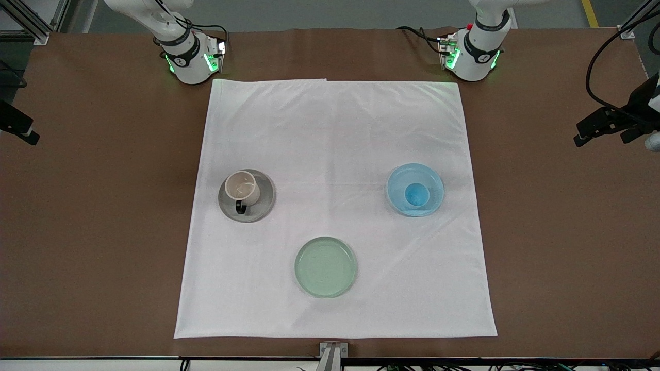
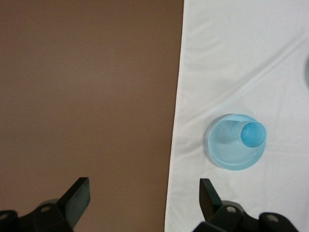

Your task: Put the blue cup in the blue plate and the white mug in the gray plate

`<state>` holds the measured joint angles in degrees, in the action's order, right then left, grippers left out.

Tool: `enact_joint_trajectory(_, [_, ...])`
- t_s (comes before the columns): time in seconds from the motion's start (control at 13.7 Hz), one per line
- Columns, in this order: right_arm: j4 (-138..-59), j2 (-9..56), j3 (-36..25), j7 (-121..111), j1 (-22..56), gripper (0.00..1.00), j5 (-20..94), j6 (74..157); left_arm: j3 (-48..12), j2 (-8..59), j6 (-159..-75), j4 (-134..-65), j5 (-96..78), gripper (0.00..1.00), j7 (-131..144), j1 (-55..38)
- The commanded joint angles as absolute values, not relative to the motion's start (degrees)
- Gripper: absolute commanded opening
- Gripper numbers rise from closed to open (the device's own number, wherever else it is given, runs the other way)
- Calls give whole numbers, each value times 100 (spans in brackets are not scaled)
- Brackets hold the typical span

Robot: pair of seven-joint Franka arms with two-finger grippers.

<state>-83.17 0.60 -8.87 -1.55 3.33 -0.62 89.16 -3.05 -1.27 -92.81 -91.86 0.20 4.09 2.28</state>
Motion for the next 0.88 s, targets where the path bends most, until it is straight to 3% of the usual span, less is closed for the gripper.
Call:
enact_joint_trajectory(0.0, [-8235, 97, -870, -185, 299, 100, 18, 8903, -290, -97, -9325, -9123, -53, 100, 281, 237])
enact_joint_trajectory(0.8, [-8235, 97, -870, -185, 290, 100, 18, 8903, -273, -70, -9299, -9070, 17, 100, 325, 193])
